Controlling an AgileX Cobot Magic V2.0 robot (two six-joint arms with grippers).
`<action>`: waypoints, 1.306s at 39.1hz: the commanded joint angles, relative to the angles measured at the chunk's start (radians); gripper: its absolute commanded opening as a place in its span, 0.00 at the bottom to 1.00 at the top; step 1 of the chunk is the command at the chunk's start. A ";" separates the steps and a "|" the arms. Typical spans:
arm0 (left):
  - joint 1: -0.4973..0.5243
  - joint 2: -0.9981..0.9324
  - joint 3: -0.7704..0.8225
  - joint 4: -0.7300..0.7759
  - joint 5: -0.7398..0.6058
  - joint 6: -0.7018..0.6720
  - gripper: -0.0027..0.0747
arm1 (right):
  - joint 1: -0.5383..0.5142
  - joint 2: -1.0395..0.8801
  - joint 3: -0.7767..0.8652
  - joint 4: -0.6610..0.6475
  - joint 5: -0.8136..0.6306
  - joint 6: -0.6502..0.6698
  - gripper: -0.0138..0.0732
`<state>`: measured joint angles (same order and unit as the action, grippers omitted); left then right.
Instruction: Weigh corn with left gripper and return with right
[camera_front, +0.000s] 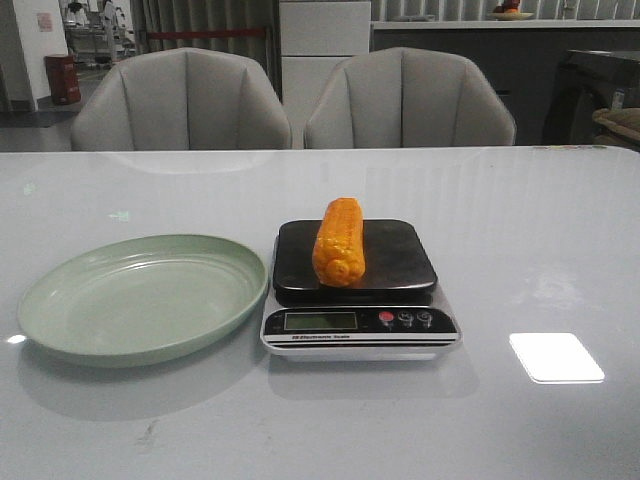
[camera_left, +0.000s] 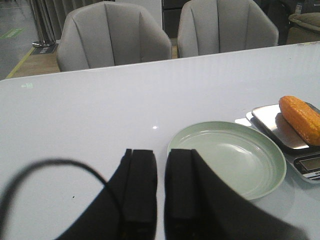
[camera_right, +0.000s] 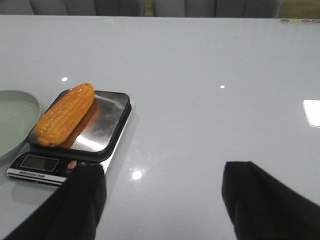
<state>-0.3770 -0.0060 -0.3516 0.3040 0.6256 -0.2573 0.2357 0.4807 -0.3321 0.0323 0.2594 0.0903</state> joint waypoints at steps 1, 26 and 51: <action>-0.001 0.004 -0.025 0.013 -0.073 -0.010 0.22 | 0.054 0.073 -0.078 0.029 -0.065 -0.003 0.84; -0.001 0.004 -0.025 0.013 -0.073 -0.010 0.22 | 0.318 0.822 -0.762 0.135 0.242 0.081 0.84; -0.001 0.004 -0.025 0.013 -0.071 -0.010 0.22 | 0.421 1.363 -1.325 -0.236 0.624 0.496 0.69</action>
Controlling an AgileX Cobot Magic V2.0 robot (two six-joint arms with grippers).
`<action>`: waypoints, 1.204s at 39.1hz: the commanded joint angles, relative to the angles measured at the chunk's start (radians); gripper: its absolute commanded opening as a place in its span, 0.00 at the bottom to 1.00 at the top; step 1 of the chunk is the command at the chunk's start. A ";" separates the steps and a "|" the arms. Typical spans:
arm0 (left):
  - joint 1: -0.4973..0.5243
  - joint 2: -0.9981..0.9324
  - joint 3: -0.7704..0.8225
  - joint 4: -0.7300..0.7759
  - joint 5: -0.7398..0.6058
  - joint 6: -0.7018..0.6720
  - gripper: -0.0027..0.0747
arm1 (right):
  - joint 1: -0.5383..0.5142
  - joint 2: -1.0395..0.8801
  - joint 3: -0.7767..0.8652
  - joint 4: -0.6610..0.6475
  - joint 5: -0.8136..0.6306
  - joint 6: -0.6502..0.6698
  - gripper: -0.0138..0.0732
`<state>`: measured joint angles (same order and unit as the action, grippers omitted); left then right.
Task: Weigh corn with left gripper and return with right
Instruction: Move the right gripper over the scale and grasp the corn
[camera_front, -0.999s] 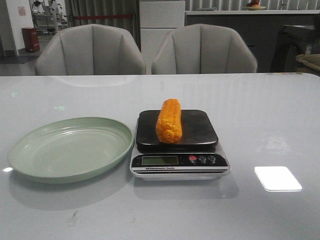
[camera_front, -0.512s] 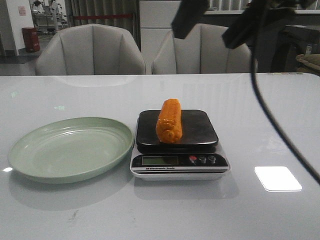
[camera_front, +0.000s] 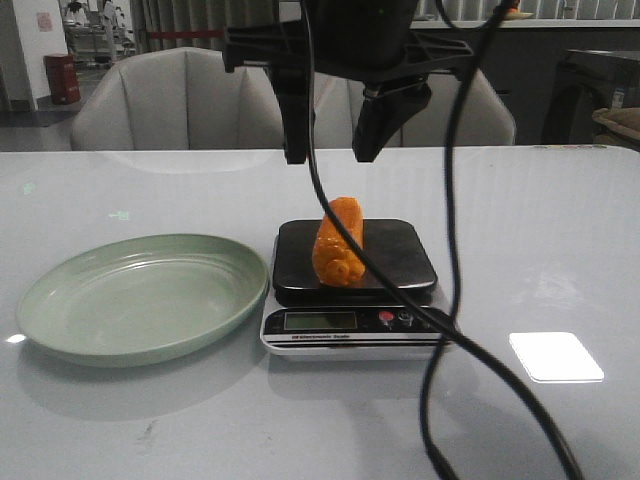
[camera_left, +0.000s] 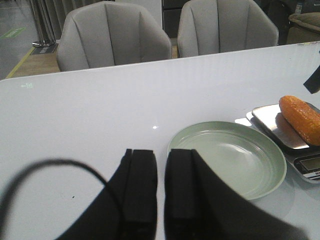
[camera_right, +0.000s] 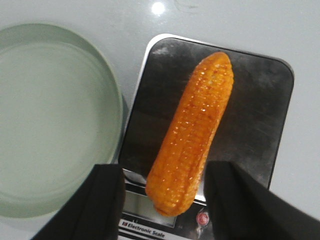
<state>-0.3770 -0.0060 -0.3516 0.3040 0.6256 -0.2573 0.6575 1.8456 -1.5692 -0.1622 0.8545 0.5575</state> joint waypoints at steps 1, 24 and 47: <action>-0.001 0.004 -0.025 0.013 -0.071 -0.010 0.22 | -0.001 0.011 -0.104 -0.041 0.042 0.030 0.69; -0.001 0.004 -0.025 0.013 -0.069 -0.010 0.22 | -0.028 0.228 -0.349 -0.033 0.325 0.124 0.83; -0.001 0.004 -0.025 0.013 -0.067 -0.010 0.22 | -0.031 0.284 -0.395 0.134 0.298 0.127 0.31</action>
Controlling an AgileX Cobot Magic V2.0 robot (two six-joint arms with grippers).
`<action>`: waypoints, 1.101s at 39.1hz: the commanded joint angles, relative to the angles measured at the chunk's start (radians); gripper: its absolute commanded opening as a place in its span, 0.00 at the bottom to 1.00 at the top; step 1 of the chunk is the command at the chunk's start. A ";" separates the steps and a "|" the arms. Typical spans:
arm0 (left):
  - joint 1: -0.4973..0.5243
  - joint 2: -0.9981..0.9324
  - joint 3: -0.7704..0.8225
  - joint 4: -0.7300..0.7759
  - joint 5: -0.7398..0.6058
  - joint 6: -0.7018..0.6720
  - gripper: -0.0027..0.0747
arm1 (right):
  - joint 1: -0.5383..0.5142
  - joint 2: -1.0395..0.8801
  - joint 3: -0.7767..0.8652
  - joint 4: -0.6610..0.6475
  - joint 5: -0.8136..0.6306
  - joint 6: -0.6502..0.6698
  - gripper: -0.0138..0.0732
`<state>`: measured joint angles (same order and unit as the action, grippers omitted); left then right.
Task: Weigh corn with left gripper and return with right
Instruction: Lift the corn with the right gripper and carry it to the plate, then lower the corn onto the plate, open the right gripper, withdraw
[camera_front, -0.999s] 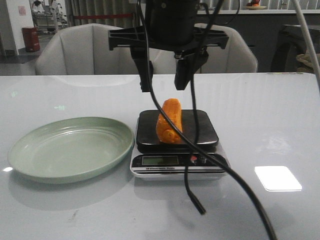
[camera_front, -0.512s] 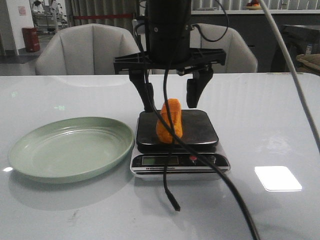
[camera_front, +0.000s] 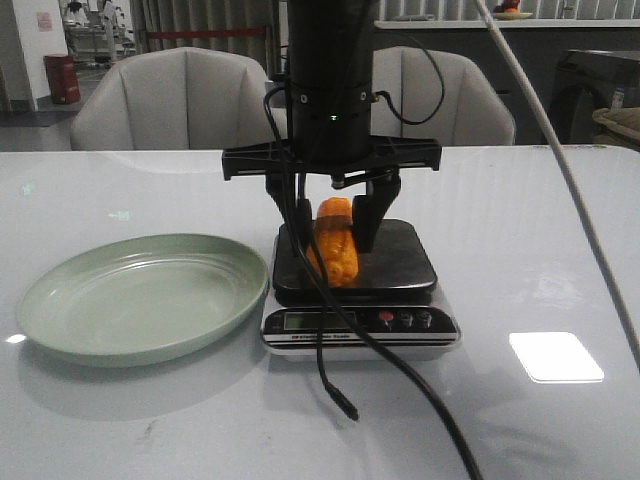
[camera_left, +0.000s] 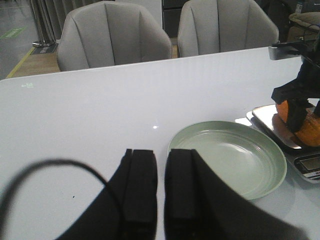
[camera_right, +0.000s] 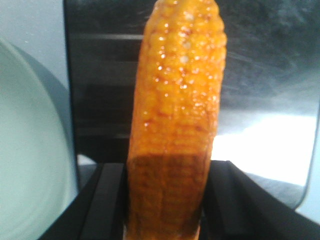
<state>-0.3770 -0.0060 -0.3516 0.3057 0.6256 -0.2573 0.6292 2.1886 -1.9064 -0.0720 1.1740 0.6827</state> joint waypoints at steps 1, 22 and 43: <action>-0.001 0.004 -0.025 0.011 -0.067 -0.010 0.22 | 0.000 -0.059 -0.077 0.054 -0.021 0.001 0.32; -0.001 0.004 -0.025 0.011 -0.069 -0.010 0.22 | 0.179 0.028 -0.175 0.146 -0.230 -0.006 0.48; -0.001 0.004 -0.025 0.011 -0.063 -0.010 0.22 | 0.135 -0.014 -0.275 0.140 -0.236 -0.075 0.84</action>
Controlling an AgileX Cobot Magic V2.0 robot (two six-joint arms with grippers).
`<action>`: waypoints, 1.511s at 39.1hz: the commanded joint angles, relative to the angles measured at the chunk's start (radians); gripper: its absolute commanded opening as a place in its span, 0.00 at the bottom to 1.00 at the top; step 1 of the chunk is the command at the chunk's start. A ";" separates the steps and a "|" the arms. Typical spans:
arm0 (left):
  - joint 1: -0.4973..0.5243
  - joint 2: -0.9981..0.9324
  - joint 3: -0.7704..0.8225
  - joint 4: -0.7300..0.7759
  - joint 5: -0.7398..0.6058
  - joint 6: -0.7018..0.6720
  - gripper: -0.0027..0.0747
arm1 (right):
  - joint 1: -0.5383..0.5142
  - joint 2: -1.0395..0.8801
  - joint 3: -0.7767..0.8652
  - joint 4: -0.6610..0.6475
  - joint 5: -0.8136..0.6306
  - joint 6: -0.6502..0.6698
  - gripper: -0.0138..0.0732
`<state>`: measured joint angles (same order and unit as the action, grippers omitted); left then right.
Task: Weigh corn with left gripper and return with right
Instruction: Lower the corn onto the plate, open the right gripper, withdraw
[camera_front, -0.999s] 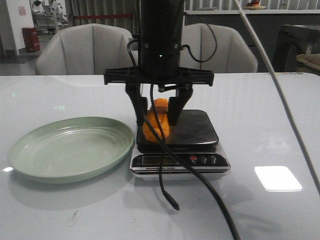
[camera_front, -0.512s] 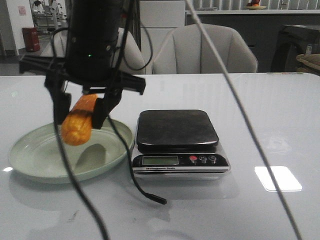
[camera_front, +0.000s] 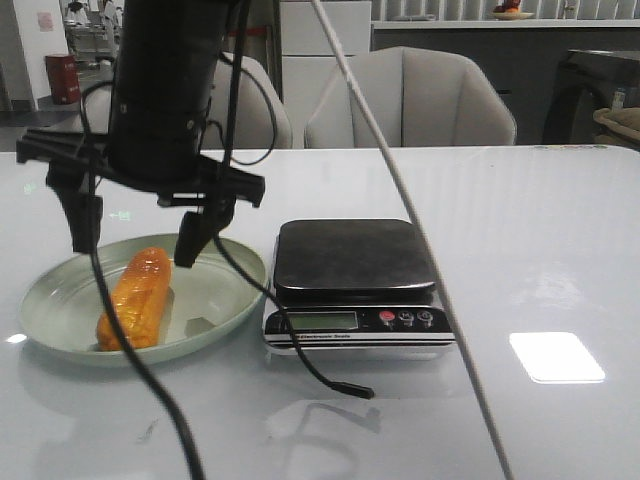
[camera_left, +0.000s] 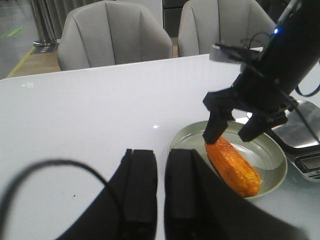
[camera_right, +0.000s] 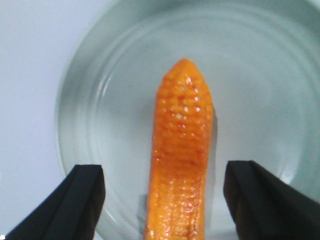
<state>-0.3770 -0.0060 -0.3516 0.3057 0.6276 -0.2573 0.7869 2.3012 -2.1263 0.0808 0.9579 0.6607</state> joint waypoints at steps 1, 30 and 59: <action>-0.001 0.004 -0.025 0.011 -0.065 -0.010 0.22 | -0.028 -0.139 -0.055 -0.013 -0.017 -0.078 0.84; -0.001 0.004 -0.025 0.011 -0.063 -0.010 0.22 | -0.312 -0.645 0.341 -0.013 0.103 -0.603 0.84; -0.001 0.004 -0.025 0.009 -0.063 -0.010 0.22 | -0.459 -1.701 1.332 -0.020 -0.400 -0.647 0.84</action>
<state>-0.3770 -0.0060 -0.3516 0.3057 0.6329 -0.2573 0.3335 0.7250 -0.8402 0.0656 0.7026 0.0245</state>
